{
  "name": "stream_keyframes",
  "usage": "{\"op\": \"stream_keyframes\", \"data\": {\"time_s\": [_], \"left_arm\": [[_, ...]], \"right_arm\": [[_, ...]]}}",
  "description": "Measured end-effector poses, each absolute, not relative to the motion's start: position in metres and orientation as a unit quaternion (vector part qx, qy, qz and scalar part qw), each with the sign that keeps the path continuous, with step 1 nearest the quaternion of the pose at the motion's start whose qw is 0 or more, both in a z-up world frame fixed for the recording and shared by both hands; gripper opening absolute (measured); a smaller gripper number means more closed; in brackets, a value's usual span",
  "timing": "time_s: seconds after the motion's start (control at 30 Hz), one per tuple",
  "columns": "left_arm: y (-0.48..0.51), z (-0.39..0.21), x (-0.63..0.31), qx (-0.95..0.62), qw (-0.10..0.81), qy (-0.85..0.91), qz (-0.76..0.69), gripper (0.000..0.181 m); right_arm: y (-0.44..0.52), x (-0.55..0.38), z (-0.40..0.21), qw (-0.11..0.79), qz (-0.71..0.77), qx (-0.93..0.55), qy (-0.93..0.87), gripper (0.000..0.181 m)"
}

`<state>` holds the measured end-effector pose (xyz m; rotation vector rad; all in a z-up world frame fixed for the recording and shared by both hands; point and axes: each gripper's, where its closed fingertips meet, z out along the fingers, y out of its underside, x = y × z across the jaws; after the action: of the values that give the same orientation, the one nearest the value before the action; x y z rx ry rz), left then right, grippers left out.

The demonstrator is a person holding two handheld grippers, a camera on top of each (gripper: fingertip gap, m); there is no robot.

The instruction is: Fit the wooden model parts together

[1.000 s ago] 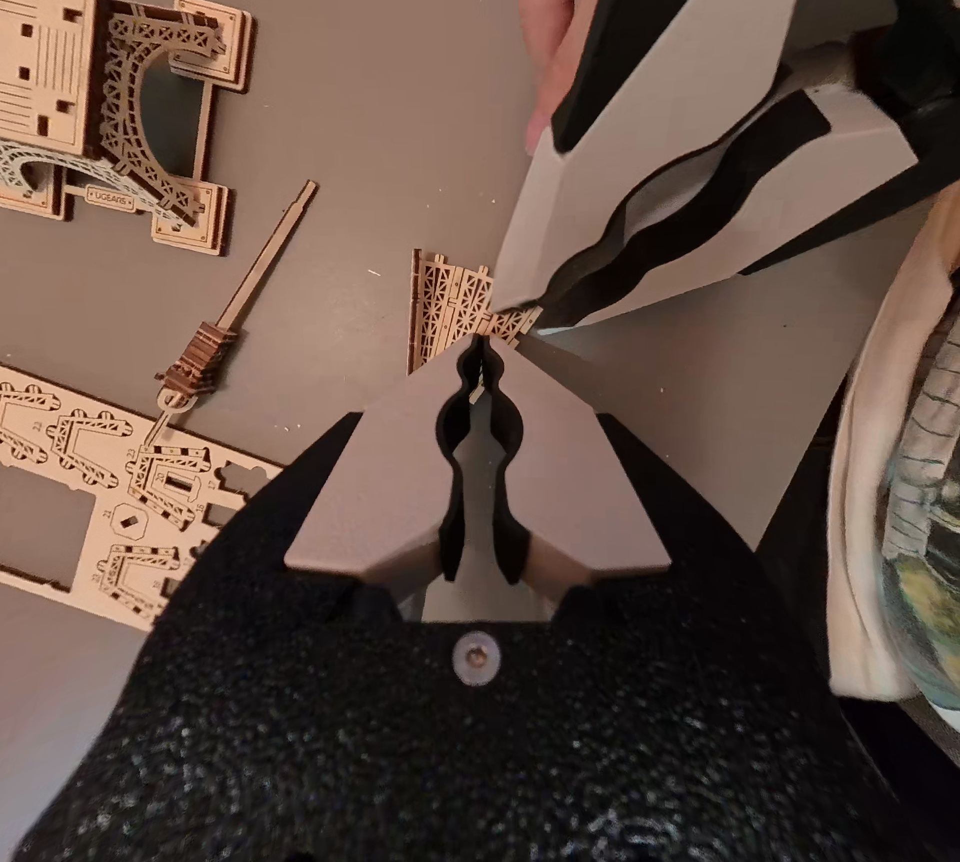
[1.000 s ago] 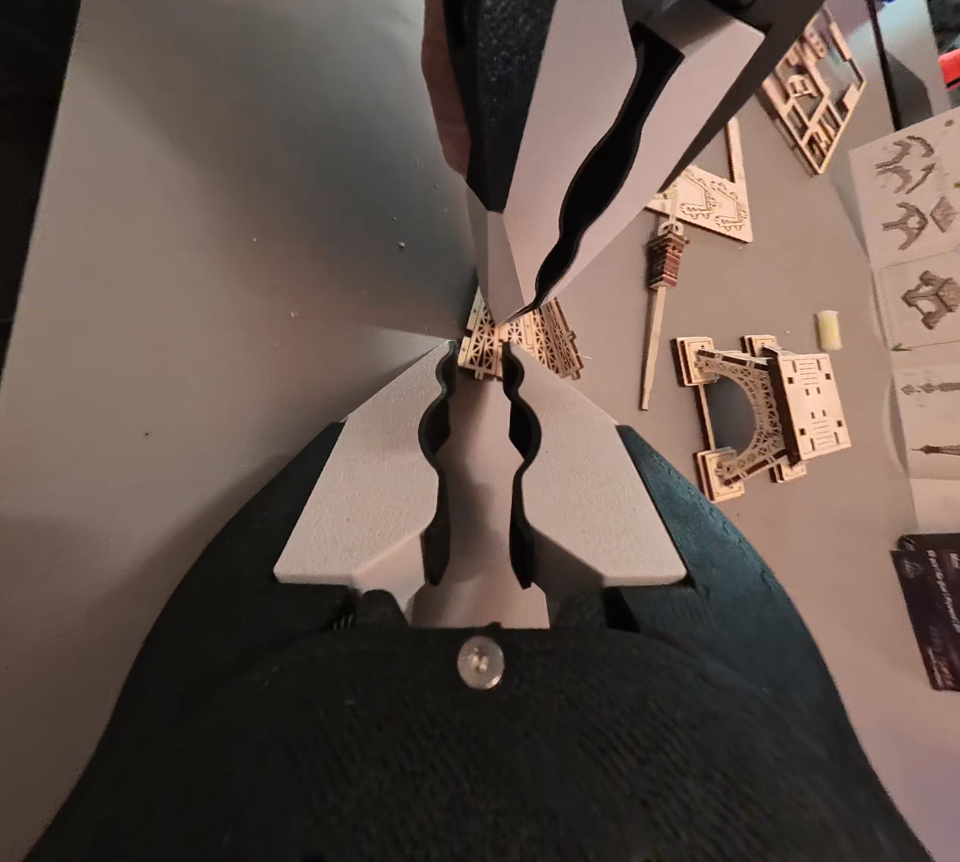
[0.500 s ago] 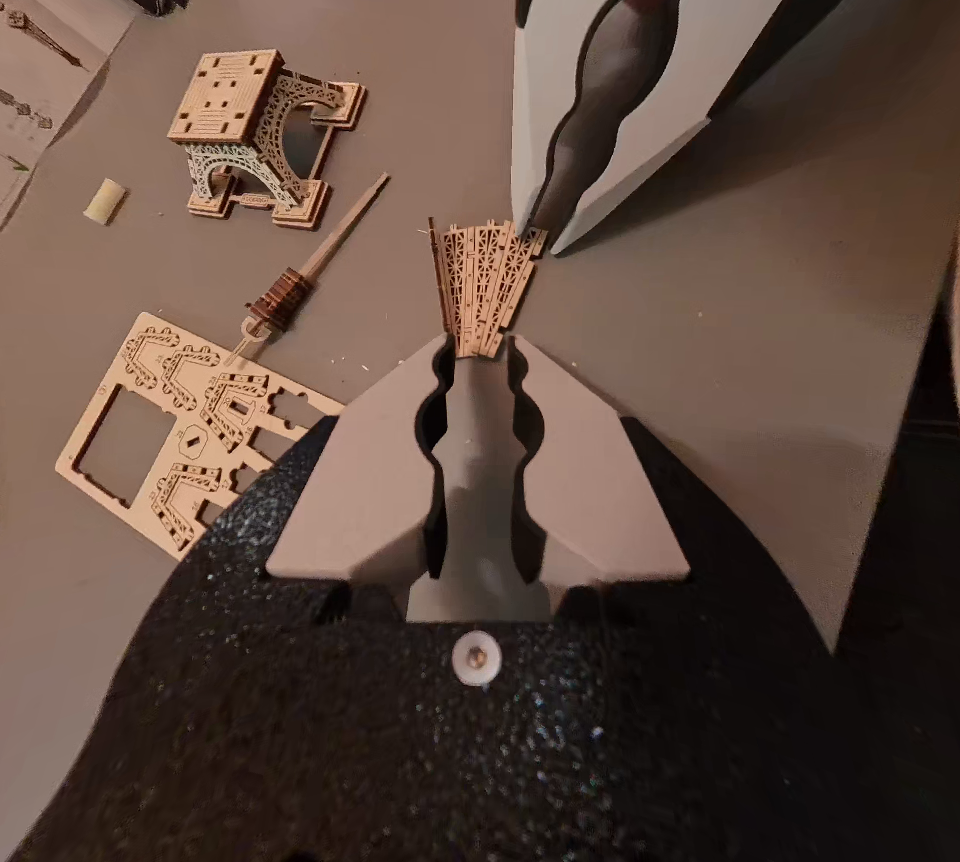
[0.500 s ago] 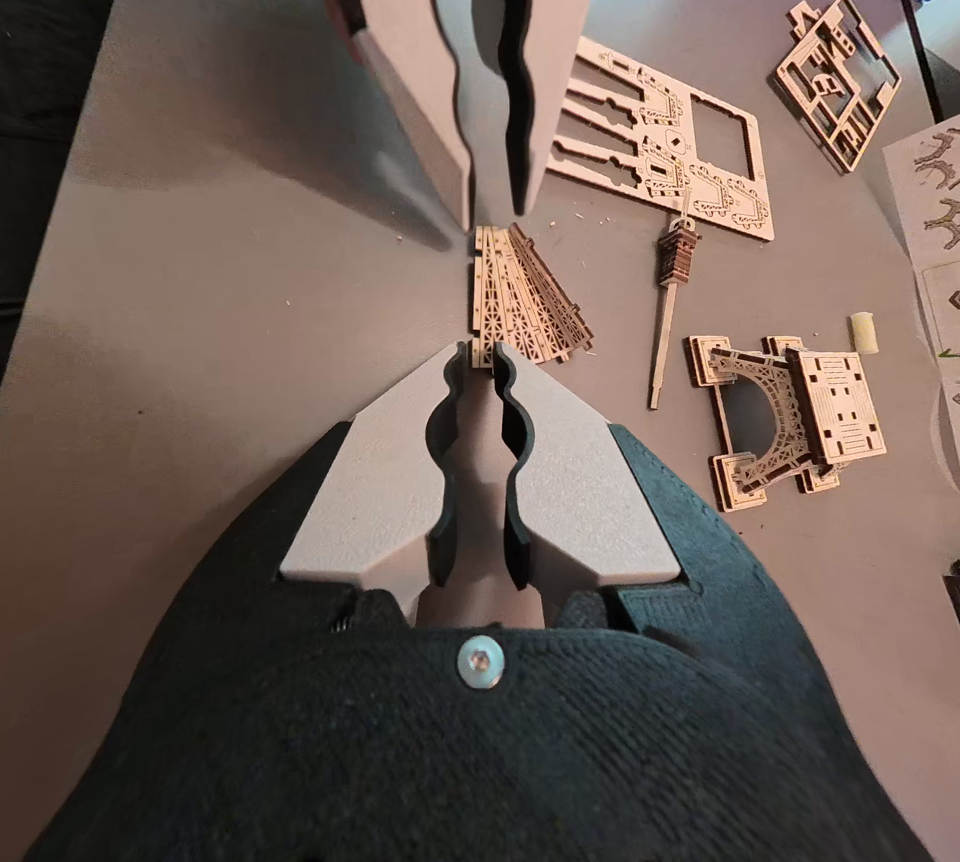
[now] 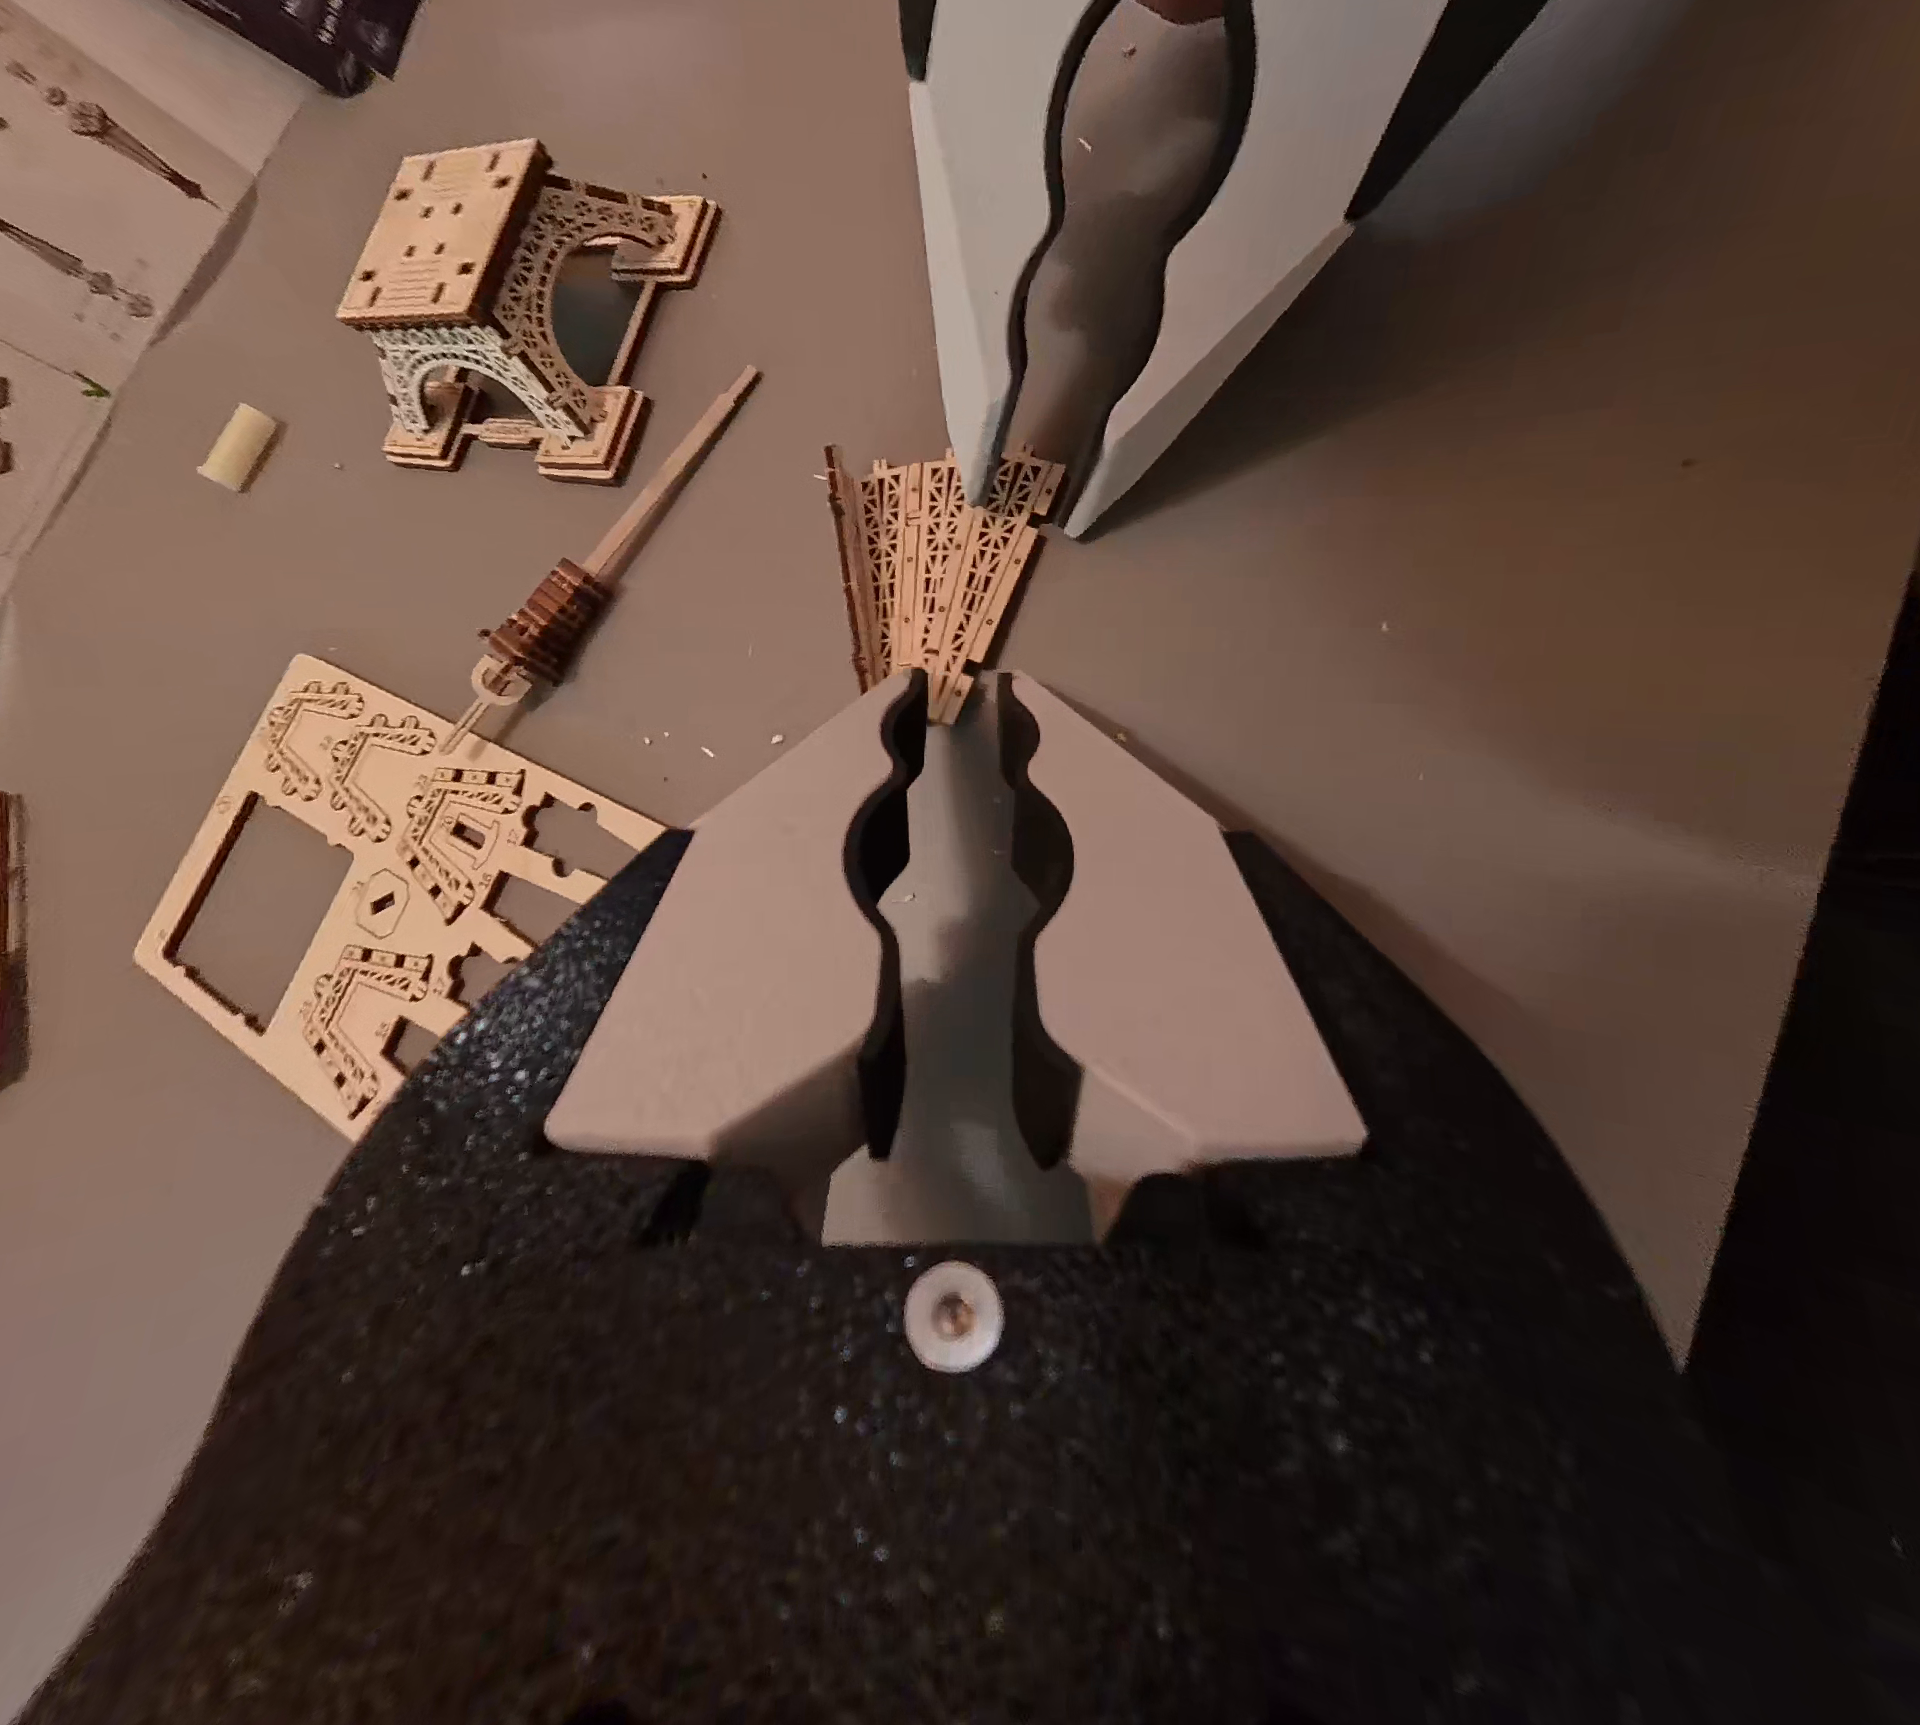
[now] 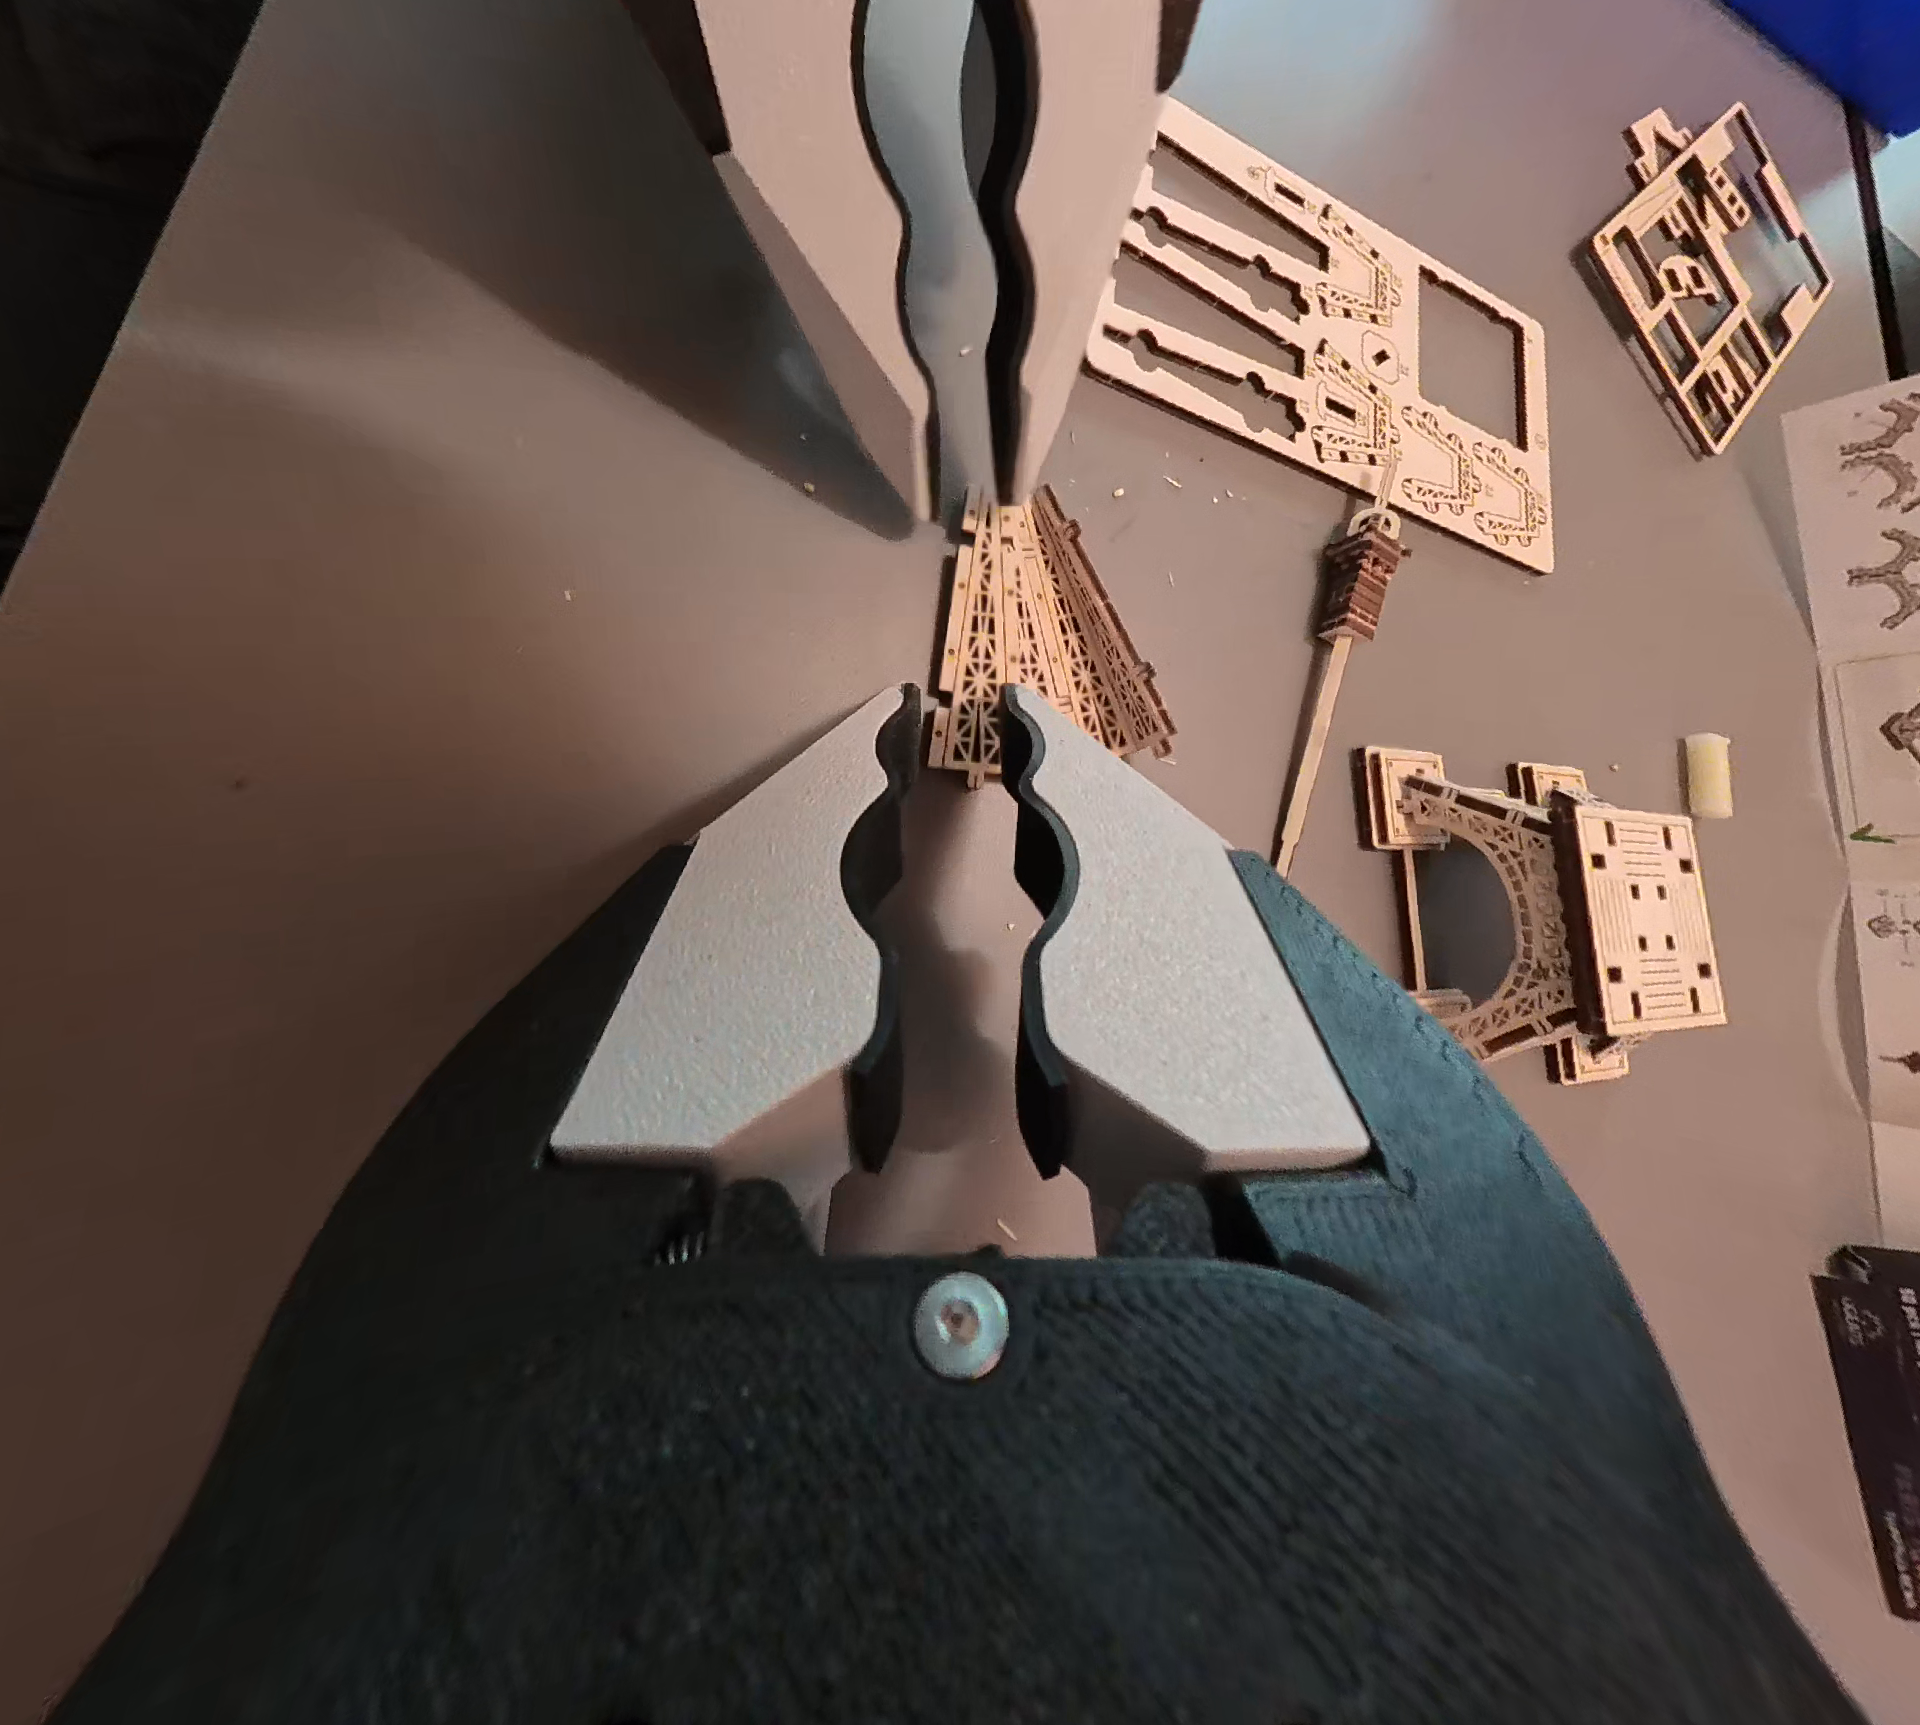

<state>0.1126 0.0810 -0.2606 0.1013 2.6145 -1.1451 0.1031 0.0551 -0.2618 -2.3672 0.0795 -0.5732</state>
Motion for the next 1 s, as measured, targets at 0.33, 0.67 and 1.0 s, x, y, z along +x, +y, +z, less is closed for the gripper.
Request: {"op": "stream_keyframes", "data": {"time_s": [0.33,0.67,1.0], "left_arm": [[0.083,-0.266,0.118,0.019,0.141,0.908,-0.394,0.010],[0.082,-0.266,0.114,0.032,0.134,0.908,-0.396,0.009],[0.082,-0.265,0.112,0.046,0.136,0.906,-0.399,0.011]], "right_arm": [[0.065,0.107,-0.260,0.342,-0.227,-0.912,0.019,0.021],[0.068,0.109,-0.263,0.354,-0.197,-0.914,0.033,0.013],[0.068,0.106,-0.263,0.359,-0.177,-0.916,-0.013,0.012]]}}
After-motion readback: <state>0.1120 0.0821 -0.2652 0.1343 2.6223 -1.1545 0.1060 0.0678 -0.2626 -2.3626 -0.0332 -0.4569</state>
